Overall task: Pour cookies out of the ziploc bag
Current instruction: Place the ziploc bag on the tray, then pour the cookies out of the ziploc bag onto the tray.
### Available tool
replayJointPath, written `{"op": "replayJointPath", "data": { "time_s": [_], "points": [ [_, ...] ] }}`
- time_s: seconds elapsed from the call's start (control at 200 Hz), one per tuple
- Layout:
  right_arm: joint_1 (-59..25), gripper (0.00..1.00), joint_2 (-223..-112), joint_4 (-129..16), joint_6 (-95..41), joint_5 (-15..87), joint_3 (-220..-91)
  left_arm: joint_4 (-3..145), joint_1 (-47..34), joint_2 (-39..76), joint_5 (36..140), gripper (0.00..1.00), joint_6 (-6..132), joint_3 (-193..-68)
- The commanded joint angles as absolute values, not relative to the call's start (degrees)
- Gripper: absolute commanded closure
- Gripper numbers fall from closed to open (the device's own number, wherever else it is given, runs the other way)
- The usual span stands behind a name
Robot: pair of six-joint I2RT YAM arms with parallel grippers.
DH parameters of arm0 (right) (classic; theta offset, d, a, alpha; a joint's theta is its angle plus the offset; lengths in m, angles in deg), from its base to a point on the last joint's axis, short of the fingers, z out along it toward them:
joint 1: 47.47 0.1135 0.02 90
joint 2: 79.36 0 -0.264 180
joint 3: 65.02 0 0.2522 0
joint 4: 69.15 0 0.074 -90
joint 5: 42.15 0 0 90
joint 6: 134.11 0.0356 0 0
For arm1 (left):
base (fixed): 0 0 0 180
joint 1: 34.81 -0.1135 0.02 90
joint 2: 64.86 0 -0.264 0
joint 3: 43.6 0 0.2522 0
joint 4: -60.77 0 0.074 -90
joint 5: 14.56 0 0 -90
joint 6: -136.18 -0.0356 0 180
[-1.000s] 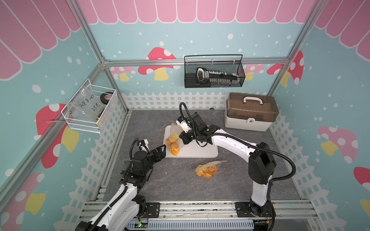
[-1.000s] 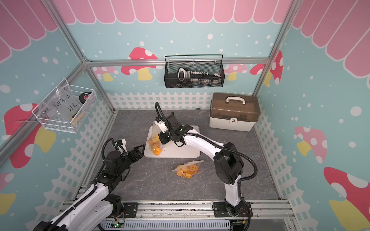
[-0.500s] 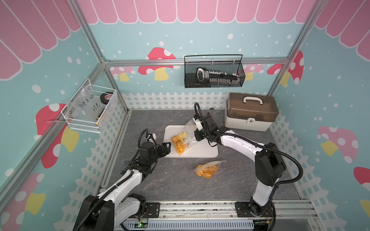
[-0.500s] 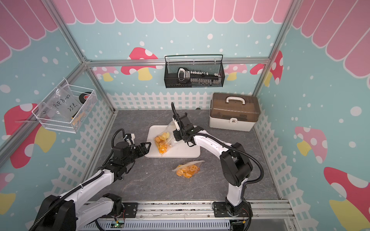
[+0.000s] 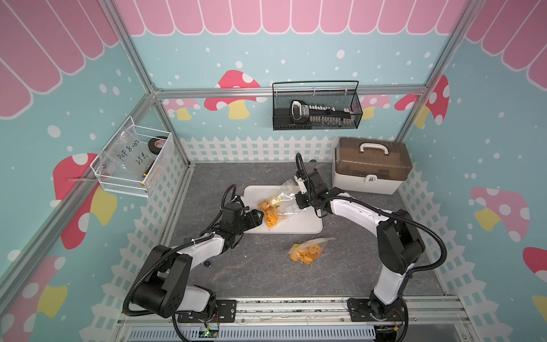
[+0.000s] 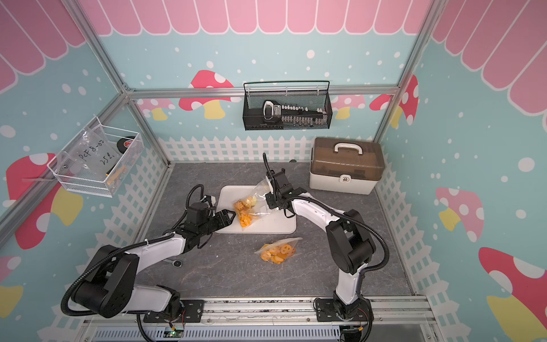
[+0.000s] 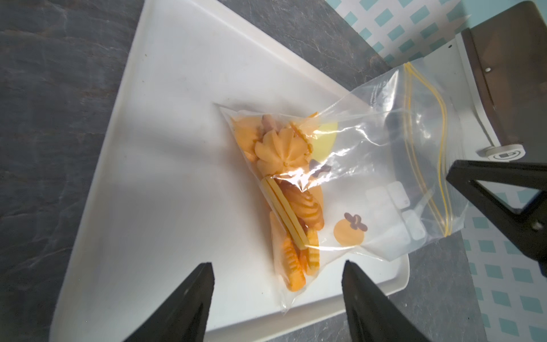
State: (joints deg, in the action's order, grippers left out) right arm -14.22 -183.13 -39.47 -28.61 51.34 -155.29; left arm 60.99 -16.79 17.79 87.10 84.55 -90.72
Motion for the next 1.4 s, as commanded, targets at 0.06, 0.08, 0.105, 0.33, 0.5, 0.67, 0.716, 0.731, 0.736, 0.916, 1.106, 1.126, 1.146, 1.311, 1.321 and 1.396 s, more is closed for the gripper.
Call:
{"op": "replayJointPath", "data": {
  "time_s": [0.06,0.08,0.105,0.33,0.5,0.67,0.716,0.731,0.736,0.916,1.106,1.126,1.146,1.311,1.321,1.396],
  "points": [
    [-15.0,0.73,-181.5,-42.1,-27.7,49.4,-151.8,56.6,-18.7,24.6,88.3,0.26,87.5,-96.6],
    [-15.2,0.71,-181.1,-42.5,-27.6,49.1,-151.3,56.3,-19.1,25.4,88.6,0.27,87.9,-97.1],
    [-15.4,0.68,-180.6,-43.2,-27.4,48.6,-150.6,55.7,-19.6,26.4,88.9,0.26,88.4,-97.5],
    [-16.8,0.64,-175.3,-48.8,-25.8,43.8,-145.2,56.6,-21.0,32.2,89.1,0.29,89.2,-103.2],
    [-17.0,0.63,-171.9,-50.5,-25.2,41.7,-143.2,56.6,-20.7,35.1,90.9,0.37,89.8,-105.1],
    [-17.0,0.63,-170.0,-50.6,-25.0,40.9,-142.4,56.6,-20.4,37.6,92.3,0.43,90.3,-106.3],
    [-17.0,0.63,-169.7,-50.6,-25.0,40.8,-142.2,57.0,-20.4,38.4,92.7,0.44,90.5,-107.0],
    [-17.0,0.63,-169.6,-50.5,-25.0,40.8,-142.1,57.1,-20.3,38.6,92.8,0.45,90.6,-107.2],
    [-17.0,0.63,-169.5,-50.5,-25.0,40.8,-142.1,57.1,-20.3,38.7,92.9,0.45,90.6,-107.3],
    [-17.0,0.63,-167.9,-50.6,-24.9,40.4,-141.6,57.4,-20.2,40.7,94.3,0.67,90.9,-108.9],
    [-17.1,0.63,-166.0,-50.5,-25.0,40.6,-140.7,58.4,-20.2,38.3,93.1,1.0,89.8,-108.3],
    [-17.1,0.63,-165.9,-50.5,-25.0,40.6,-140.7,58.9,-20.2,37.7,92.8,1.0,89.3,-108.3],
    [-17.1,0.63,-165.8,-50.5,-25.0,40.6,-140.6,59.6,-20.2,37.0,92.4,1.0,89.0,-108.2],
    [-17.1,0.63,-165.5,-50.4,-25.2,40.6,-140.5,66.6,-20.2,30.1,87.7,1.0,84.5,-108.5],
    [-17.2,0.63,-165.5,-50.4,-25.2,40.6,-140.5,66.9,-20.2,29.8,87.5,1.0,84.3,-108.6],
    [-17.2,0.64,-165.3,-50.3,-25.2,40.5,-140.5,68.4,-20.2,28.3,87.6,1.0,83.8,-109.0]
  ]
}}
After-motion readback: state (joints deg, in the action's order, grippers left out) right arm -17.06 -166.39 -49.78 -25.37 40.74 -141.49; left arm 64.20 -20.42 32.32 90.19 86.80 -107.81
